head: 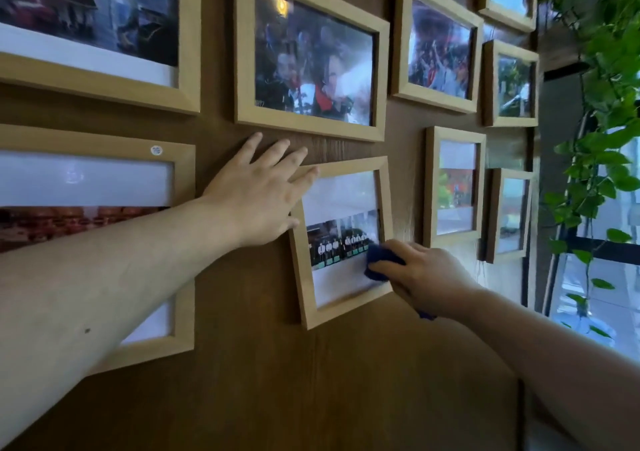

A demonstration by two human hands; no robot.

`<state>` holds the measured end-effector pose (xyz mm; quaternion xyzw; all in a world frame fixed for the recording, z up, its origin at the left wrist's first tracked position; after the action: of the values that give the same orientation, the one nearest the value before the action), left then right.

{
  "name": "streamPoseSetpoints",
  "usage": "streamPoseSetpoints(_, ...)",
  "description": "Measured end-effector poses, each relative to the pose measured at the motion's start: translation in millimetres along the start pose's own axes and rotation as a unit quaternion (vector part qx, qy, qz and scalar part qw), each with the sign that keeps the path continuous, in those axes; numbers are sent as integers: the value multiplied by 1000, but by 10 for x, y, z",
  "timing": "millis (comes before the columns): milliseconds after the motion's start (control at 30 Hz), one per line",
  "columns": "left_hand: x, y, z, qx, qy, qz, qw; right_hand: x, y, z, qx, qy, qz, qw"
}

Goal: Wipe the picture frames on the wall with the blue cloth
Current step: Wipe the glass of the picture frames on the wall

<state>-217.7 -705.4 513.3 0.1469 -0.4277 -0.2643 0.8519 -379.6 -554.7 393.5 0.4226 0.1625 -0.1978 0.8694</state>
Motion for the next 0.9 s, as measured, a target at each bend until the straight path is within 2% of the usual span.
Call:
streamPoseSetpoints(200, 259, 277, -432, -44, -10, 31, 999, 73, 382, 408, -140, -11, 23, 990)
streamPoseSetpoints(500, 1182, 682, -1155, -42, 34, 68, 996, 696, 1034, 1291, -285, -10, 91, 954)
streamPoseSetpoints(733, 1860, 672, -1798, -13, 63, 98, 993, 1507, 1417, 1867, -329, 25, 128, 935)
streamPoseSetpoints(900, 2103, 478, -2077, 12, 73, 81, 994, 2090, 1493, 2108, -332, 65, 113, 934)
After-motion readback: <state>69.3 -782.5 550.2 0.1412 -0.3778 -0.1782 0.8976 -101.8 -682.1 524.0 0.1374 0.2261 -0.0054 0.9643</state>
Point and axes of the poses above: each hand's wrist, its own z-axis towards the middle knuckle, its own y-axis out of the back of the hand, x = y × z, the point moved 4 cm from there along z, towards the middle knuckle, and after that the axes turned 5 degrees about y, right-handed, at the moved point
